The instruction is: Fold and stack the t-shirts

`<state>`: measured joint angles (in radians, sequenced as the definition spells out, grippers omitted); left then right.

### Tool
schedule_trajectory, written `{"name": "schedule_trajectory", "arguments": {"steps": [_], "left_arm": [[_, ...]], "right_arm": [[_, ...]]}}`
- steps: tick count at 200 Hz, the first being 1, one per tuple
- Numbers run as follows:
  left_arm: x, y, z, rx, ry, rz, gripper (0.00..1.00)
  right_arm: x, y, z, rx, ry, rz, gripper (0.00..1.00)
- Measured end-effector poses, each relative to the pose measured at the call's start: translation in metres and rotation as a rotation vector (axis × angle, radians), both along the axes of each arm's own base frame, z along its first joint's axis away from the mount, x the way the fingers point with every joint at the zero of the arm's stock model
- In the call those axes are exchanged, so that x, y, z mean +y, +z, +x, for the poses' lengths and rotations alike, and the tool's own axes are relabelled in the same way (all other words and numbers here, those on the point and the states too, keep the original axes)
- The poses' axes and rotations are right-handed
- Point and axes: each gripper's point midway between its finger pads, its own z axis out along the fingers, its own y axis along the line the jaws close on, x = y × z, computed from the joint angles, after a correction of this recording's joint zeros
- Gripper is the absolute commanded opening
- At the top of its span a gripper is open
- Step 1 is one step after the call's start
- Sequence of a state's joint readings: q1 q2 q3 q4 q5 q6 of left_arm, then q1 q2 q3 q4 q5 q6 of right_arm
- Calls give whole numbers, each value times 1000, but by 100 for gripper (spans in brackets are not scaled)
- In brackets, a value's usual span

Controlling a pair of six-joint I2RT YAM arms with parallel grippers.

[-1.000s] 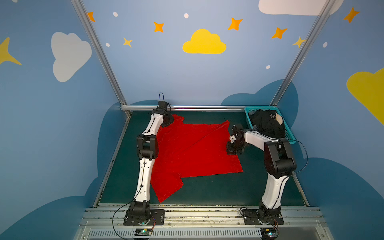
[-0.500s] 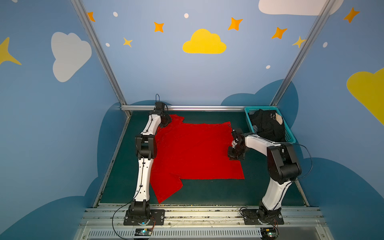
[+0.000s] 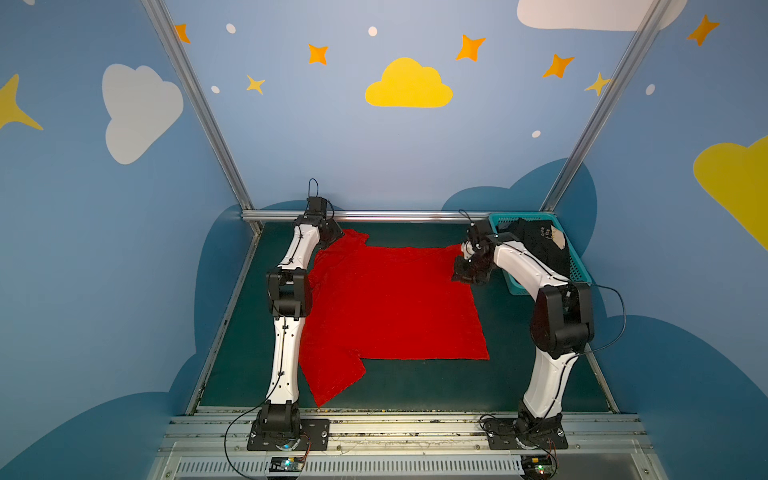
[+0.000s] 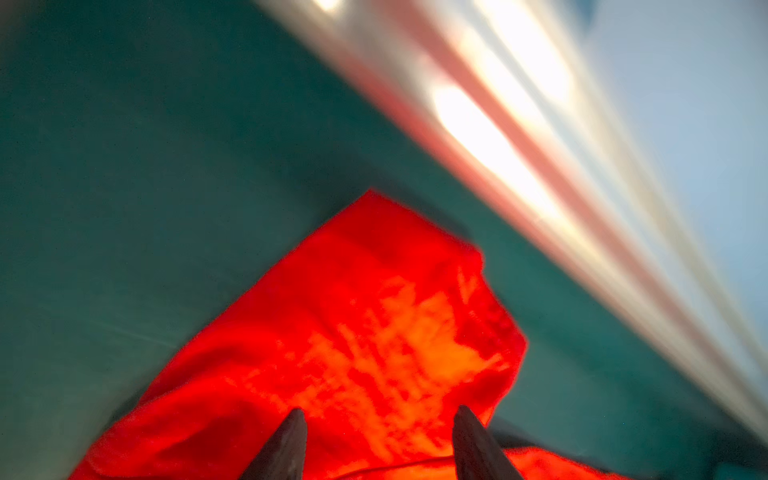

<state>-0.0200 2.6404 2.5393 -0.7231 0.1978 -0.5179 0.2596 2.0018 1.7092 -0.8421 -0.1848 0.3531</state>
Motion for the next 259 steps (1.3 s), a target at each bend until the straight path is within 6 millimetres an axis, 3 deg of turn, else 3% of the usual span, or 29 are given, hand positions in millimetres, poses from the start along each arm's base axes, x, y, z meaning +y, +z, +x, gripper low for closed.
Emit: {"name": "schedule_trajectory", "arguments": {"steps": [23,47,84,145,175,199,259], "left_arm": [[14,13,10,-58,2,12,65],[33,19,18,-98,12,-12,68],[52,15,37,-173,19,-43,71],[37,-32,55,-198,-28,-101,73],[32,-23,60,-227,-31,-134,73],[28,-24,59,-225,-38,-172,71],[17,-23,61,-240,-85,-235,65]], "right_arm": [[-6,6,47,-60,-7,42,42],[-12,-6,92,-91,-8,58,46],[-25,-29,135,-119,-34,77,50],[-51,-53,174,-153,-173,170,55],[-59,-62,190,-168,-226,215,56],[-53,-73,194,-154,-246,257,56],[-41,-70,201,-157,-262,345,56]]}}
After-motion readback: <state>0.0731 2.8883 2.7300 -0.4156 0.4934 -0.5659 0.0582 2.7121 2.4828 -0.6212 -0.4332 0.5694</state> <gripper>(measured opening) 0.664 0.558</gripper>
